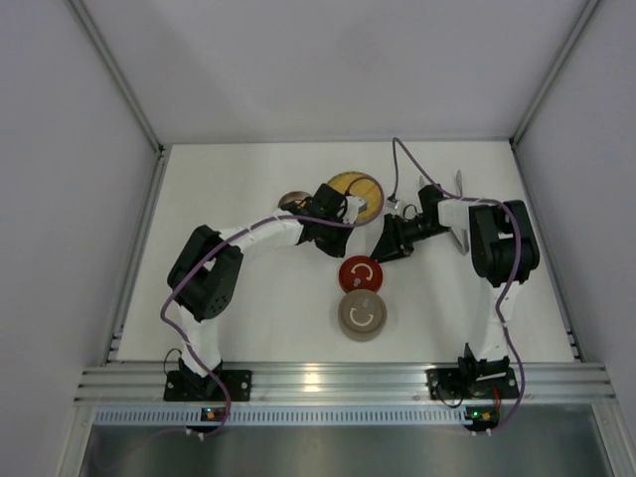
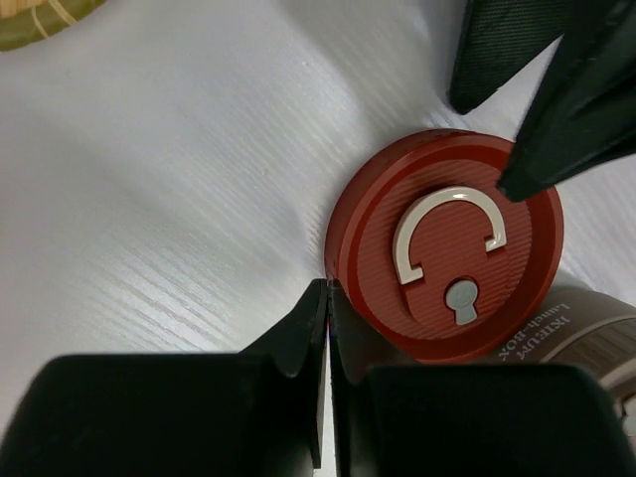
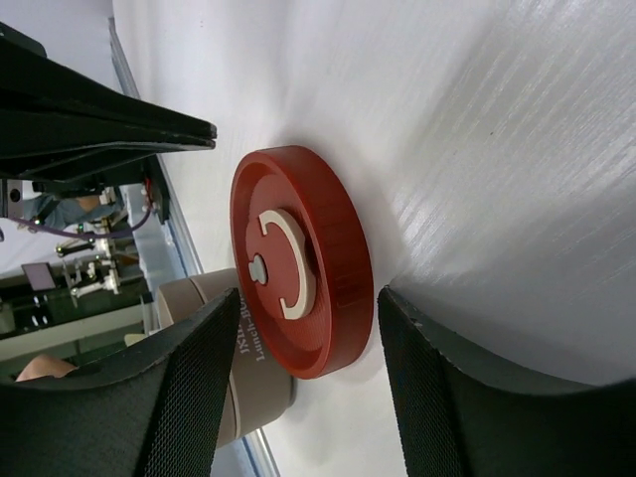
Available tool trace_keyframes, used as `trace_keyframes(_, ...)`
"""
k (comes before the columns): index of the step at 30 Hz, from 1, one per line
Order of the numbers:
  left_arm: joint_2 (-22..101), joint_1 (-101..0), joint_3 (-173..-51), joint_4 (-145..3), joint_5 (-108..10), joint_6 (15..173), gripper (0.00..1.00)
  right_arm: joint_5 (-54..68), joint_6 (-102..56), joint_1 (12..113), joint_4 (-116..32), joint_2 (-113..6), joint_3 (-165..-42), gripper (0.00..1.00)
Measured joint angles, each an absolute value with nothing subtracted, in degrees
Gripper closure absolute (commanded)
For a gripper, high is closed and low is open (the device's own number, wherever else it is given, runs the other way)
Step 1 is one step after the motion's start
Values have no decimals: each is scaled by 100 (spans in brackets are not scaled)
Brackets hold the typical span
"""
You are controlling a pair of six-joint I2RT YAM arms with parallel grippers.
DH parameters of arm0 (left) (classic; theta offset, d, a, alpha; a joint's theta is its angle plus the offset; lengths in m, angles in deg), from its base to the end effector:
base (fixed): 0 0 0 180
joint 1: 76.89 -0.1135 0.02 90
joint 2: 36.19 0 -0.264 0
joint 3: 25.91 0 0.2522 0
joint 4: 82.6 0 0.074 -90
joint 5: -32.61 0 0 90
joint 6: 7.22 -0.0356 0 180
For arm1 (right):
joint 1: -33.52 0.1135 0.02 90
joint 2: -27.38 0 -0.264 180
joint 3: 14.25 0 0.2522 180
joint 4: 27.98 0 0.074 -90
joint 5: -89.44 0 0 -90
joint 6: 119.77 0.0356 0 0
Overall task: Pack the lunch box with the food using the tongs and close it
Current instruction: Pick up the box lid from the center of the board.
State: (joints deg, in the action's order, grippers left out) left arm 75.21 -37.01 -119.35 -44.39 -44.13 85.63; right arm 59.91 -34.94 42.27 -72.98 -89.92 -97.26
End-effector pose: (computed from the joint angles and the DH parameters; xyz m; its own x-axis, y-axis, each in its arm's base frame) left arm 0.3146 -0.2735 0.1913 -0.6726 0.4989 -0.5466 0.6895 0.6907 -0.2180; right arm 0.3575 0.0864 0.1161 -0.9460 -0.1905 -0.2621 -0.3213 0.4472 0.8347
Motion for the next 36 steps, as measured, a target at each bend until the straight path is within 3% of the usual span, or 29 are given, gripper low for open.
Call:
trace_keyframes(10, 7245, -3701, -11727, -4703, -4256, 8565, 100, 6190, -3409, 4229, -7338, -9230, -9882, 43)
trace_keyframes(15, 7245, -3701, -11738, -4732, -4168, 8532, 73, 6198, -3396, 4233, -7346, -9241, -9895, 43)
trace_keyframes(20, 7429, -3699, -11970, -4644, -4153, 8452, 58, 6196, -3393, 4233, -7346, -9239, -9895, 43)
trace_keyframes(31, 8034, -3509, -12392, -4327, -4182, 8281, 61, 6163, -3363, 4233, -7349, -9232, -9895, 43)
trace_keyframes(36, 8251, -3474, -12617, -4268, -4192, 8189, 75, 6159, -3369, 4236, -7351, -9230, -9895, 43)
